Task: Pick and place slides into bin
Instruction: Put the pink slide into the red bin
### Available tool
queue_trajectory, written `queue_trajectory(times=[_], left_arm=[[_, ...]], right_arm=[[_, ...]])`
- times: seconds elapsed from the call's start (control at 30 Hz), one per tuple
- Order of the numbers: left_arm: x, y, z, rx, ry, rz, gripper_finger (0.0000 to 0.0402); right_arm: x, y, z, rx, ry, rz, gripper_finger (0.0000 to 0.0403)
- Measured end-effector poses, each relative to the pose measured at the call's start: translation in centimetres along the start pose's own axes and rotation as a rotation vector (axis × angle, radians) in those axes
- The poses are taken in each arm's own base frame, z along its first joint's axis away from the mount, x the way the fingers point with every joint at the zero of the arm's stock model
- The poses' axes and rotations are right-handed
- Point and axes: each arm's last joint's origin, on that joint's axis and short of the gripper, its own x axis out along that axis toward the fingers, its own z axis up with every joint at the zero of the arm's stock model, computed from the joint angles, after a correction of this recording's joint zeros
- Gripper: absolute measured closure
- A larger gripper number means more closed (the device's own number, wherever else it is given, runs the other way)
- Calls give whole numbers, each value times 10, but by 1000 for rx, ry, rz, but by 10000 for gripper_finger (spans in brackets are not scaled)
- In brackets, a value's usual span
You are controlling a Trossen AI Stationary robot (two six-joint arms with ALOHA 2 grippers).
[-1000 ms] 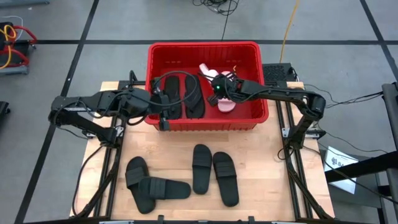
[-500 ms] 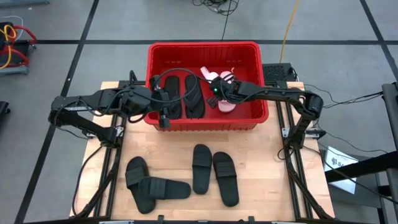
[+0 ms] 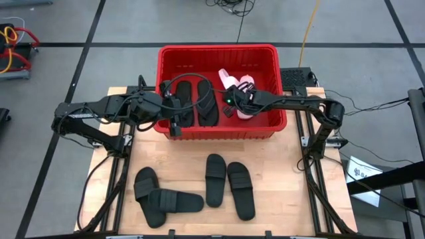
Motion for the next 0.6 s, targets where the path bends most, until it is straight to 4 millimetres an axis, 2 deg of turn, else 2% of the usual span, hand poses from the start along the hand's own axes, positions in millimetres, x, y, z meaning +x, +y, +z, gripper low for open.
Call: queue_trajectory(times=[0.2,0.4,0.6], left_arm=[[0,0,0,0,0,0,284],[0,0,0,-2,0,0,284],[0,0,0,-1,1,0,284]], right_arm=[[-3,4,-2,-19,6,6,381],[-1,4,-2,16,9,8,380],[1,12,-6,67,19,15,380]])
